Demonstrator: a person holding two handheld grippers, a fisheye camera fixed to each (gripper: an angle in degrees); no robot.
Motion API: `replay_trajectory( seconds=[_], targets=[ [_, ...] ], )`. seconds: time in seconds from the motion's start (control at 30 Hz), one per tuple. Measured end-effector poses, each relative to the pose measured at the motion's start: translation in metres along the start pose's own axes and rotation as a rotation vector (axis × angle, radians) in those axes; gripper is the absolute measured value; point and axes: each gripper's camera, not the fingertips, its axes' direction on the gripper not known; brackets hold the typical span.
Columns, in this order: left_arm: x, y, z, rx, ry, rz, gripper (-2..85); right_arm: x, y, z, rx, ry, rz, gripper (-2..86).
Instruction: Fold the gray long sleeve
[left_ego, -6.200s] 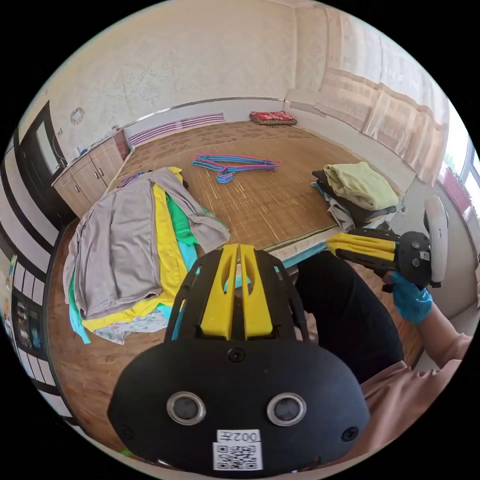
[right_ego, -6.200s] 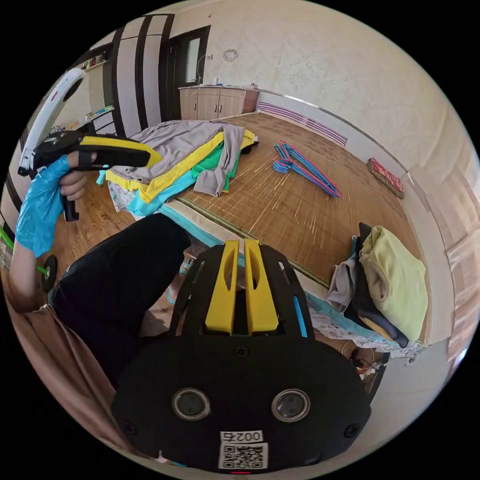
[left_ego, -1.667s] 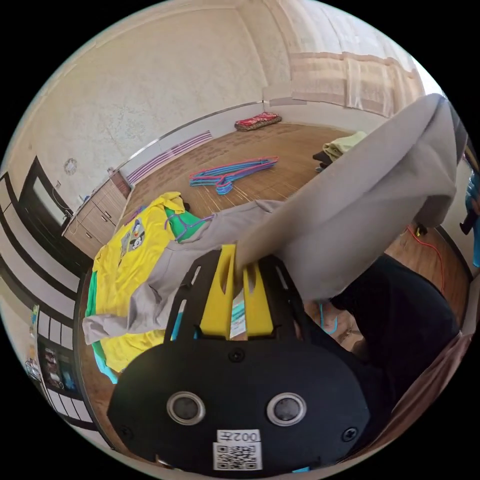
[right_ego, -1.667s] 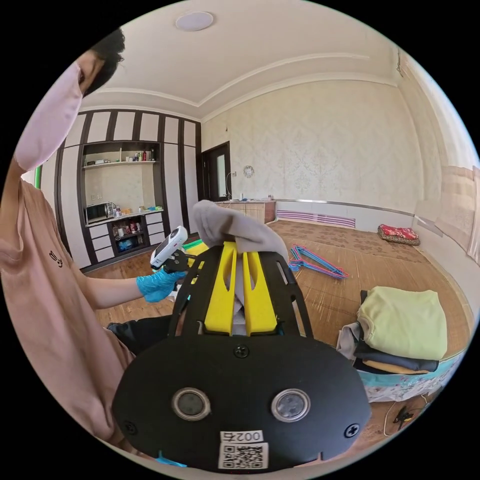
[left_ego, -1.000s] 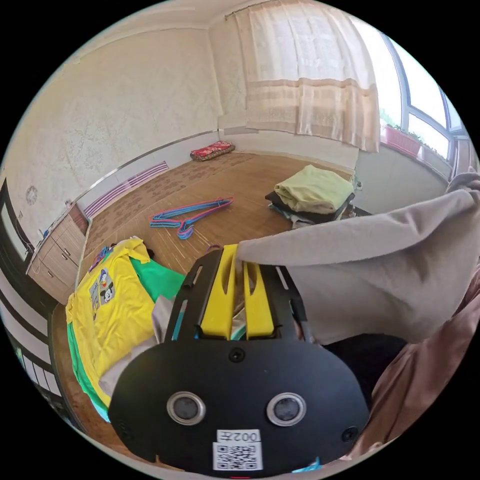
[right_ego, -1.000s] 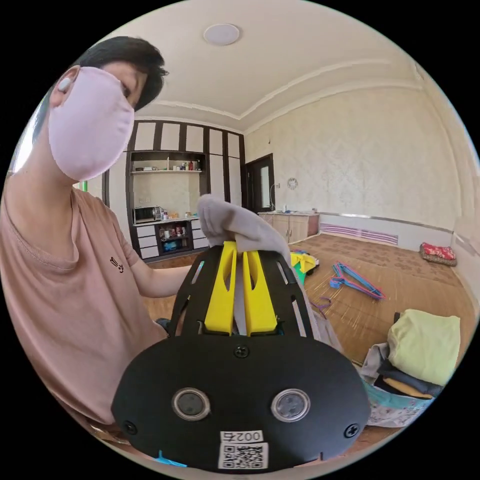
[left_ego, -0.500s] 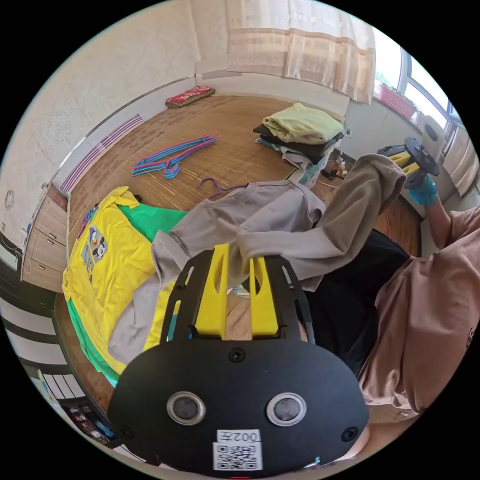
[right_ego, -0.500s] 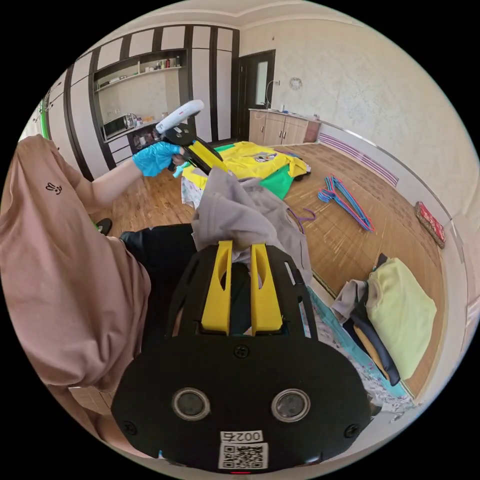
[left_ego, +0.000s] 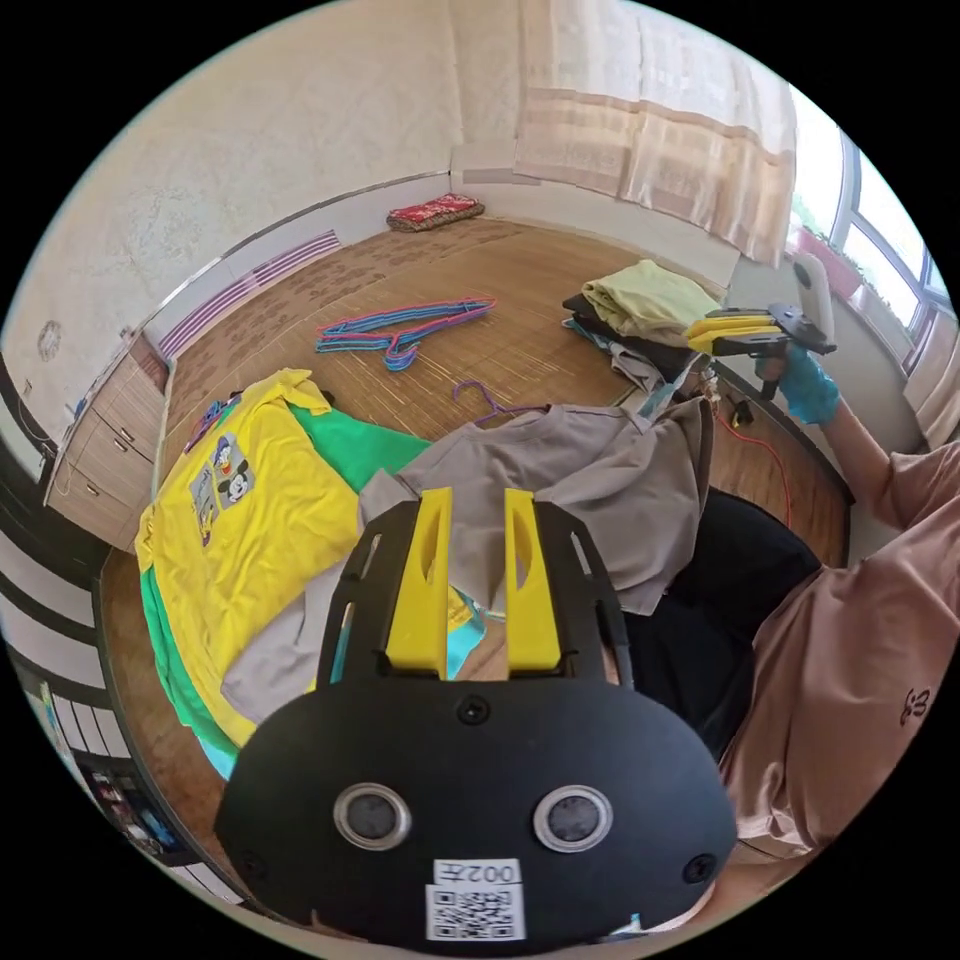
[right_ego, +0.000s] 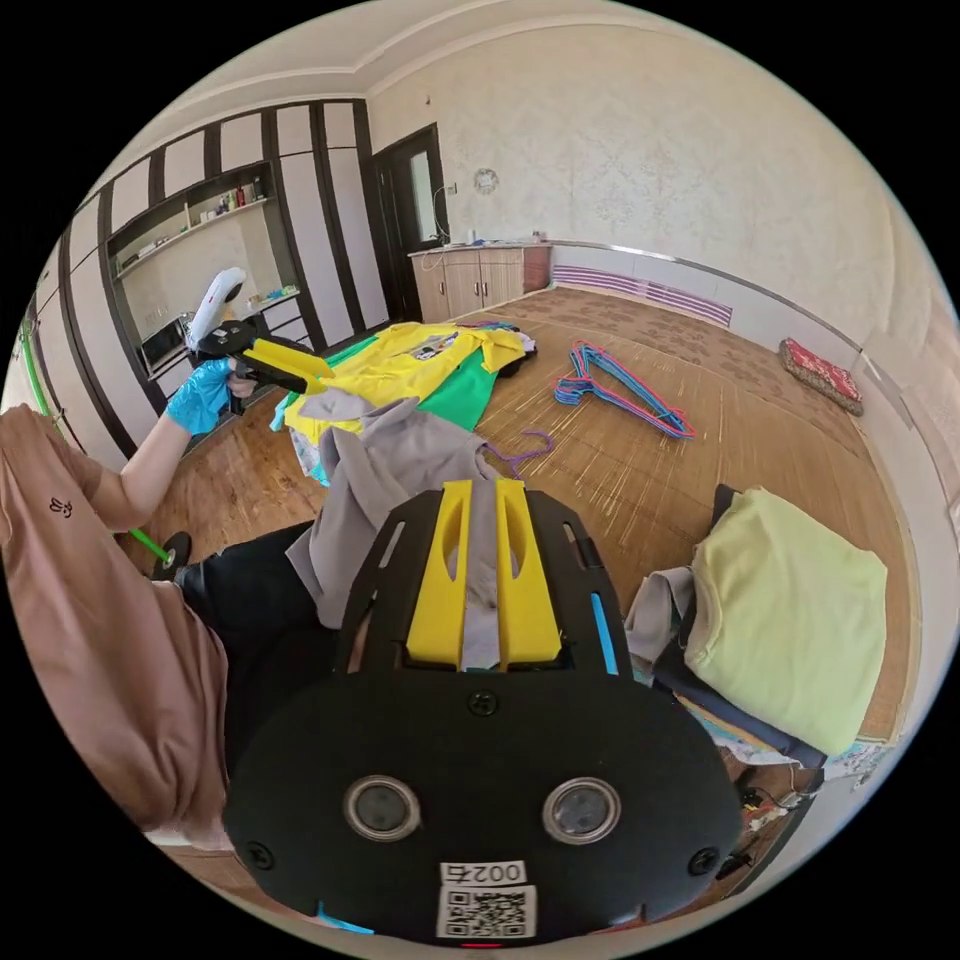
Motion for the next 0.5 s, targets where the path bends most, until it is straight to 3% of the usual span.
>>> replay_trajectory(
  seconds=[0.3,0.5],
  targets=[
    [-0.001,-0.038,0.096,-0.057,0.129,-0.012,4.4,0.043,-0.088,0.141,-0.245,0.020,-0.068,6.5],
    [-0.005,-0.047,0.137,-0.107,0.107,-0.050,4.6,0.070,-0.122,0.200,-0.334,-0.039,-0.061,7.0]
  ],
)
